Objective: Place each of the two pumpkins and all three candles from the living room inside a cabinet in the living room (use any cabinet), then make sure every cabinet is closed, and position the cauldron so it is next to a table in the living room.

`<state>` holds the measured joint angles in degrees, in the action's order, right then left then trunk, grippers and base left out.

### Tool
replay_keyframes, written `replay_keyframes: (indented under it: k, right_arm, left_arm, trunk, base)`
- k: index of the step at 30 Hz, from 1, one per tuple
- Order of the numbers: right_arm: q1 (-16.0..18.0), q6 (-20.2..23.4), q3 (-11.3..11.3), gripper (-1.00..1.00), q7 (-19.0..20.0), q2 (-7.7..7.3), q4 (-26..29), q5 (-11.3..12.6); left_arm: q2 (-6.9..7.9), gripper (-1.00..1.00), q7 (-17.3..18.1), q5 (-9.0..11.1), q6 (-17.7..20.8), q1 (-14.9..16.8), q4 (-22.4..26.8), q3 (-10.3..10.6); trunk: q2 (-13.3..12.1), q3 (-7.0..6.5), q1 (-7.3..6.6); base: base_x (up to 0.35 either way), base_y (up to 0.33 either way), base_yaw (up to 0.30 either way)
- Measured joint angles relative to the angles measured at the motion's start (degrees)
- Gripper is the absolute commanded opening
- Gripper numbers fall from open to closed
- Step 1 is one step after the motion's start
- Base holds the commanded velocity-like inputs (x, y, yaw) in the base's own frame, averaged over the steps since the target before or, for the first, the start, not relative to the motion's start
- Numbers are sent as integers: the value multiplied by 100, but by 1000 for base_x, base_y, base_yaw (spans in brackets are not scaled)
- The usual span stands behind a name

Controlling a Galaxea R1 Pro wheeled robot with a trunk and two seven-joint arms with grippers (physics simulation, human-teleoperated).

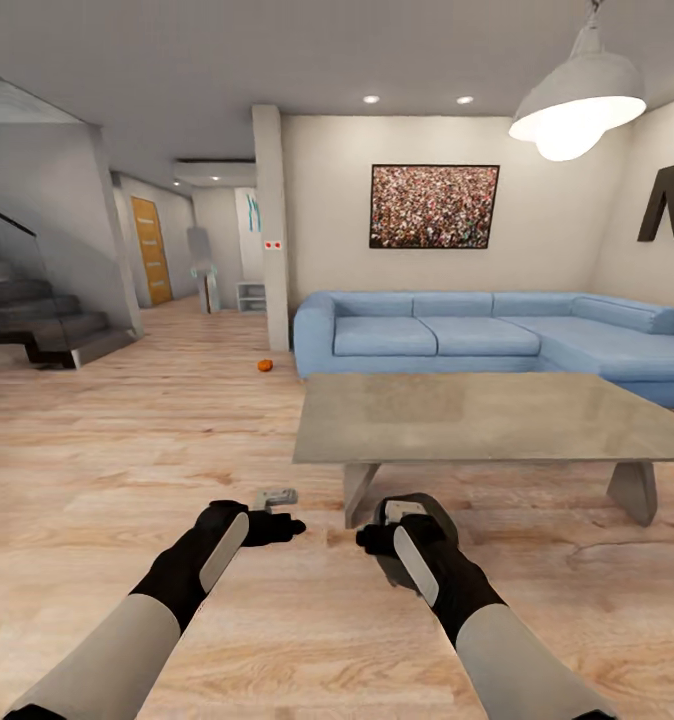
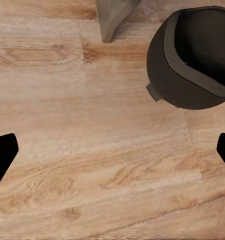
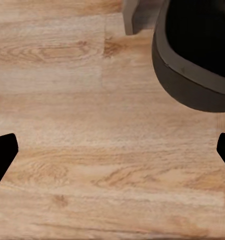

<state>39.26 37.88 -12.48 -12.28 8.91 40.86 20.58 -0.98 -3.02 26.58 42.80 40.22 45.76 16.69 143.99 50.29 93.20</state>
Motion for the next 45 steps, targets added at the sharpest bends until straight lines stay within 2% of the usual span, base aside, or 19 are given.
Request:
replay_keyframes:
  k: [13, 20, 32, 34, 37, 40, 42, 45]
  right_arm:
    - [0, -7, 0, 100, 0, 0, 0, 0]
    - [-1, -20, 1, 100, -1, -1, 2, 0]
    - [-1, -38, -10, 100, -2, 3, 1, -3]
    - [-1, -41, -5, 100, -2, 1, -3, -7]
    - [-16, -41, 7, 100, -46, -5, 0, -30]
    - [-46, -45, 14, 100, -92, -33, 20, -52]
    - [-62, -58, 17, 100, -129, -116, 37, -70]
    - [-94, -156, 23, 100, -147, -204, 44, -74]
  left_arm:
    - [0, 100, 0, 3, 2, 0, 0, -1]
    - [-1, 100, -8, 0, -1, 1, -10, 1]
    - [13, 100, -18, -4, -2, 14, -20, 12]
    - [41, 100, -38, -16, -17, 16, -161, 14]
    - [143, 100, -51, -31, -291, 13, -814, 25]
    - [199, 100, -26, -41, -926, 10, -1465, 16]
    - [237, 100, -14, -51, -1311, 4, -1894, 29]
    - [278, 100, -7, -46, -1557, -8, -2149, 36]
  trunk:
    - [-18, -298, -33]
    - [-27, -453, -53]
    - [-43, -719, -85]
    - [-46, -764, -90]
    - [-50, -830, -98]
    - [-54, -896, -106]
    - [-57, -940, -111]
    - [-61, -1007, -119]
  base:
    - [-267, 193, 269]
    - [-224, 130, 49]
    - [-30, 14, 4]
    - [-2, 1, 0]
    - [0, 0, 0]
    - [0, 0, 0]
    - [0, 0, 0]
    - [0, 0, 0]
